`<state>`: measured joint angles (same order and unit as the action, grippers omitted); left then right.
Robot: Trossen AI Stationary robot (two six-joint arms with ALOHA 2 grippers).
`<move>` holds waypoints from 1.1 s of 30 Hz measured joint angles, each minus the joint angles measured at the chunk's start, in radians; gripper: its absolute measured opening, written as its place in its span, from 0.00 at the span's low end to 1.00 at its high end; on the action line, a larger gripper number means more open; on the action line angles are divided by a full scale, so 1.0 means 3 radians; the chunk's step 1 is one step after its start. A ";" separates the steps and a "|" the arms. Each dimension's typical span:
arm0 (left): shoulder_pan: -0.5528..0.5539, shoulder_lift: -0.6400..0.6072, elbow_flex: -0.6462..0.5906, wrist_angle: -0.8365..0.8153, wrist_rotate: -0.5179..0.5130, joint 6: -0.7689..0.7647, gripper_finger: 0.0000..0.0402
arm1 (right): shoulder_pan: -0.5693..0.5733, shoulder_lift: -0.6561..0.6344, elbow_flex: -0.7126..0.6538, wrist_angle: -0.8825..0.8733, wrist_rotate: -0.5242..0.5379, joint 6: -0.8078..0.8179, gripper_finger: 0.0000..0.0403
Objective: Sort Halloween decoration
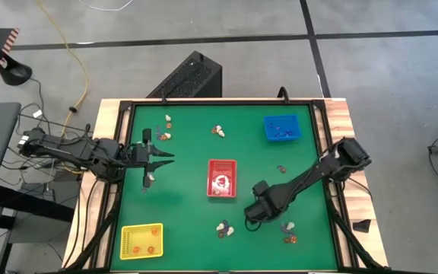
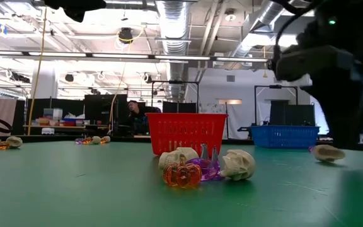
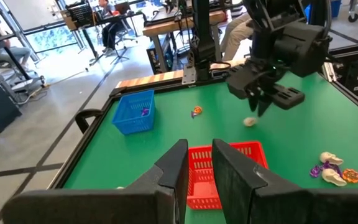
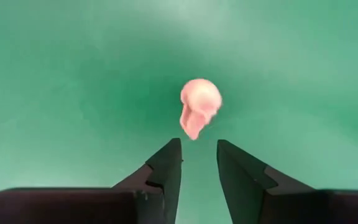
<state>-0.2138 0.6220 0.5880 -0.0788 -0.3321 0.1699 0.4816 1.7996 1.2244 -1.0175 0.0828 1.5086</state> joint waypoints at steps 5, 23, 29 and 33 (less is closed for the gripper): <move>0.0000 0.0000 0.0000 -0.0004 0.0000 0.0002 0.15 | -0.0014 -0.0001 0.0154 -0.0274 0.0010 -0.0053 0.33; 0.0000 -0.0001 0.0000 -0.0005 0.0000 0.0004 0.15 | -0.0313 0.0022 0.0155 -0.0322 0.0164 -0.1060 0.56; 0.0000 0.0000 0.0000 -0.0006 0.0000 0.0004 0.15 | -0.0391 0.0015 -0.0013 -0.0046 -0.0031 -0.1185 0.57; 0.0000 0.0000 0.0000 -0.0006 0.0000 0.0004 0.15 | -0.0426 0.0017 -0.0245 0.0190 -0.0033 -0.1205 0.56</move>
<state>-0.2138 0.6220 0.5880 -0.0807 -0.3322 0.1711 0.3536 1.8046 1.1510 -0.9607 0.0729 1.1471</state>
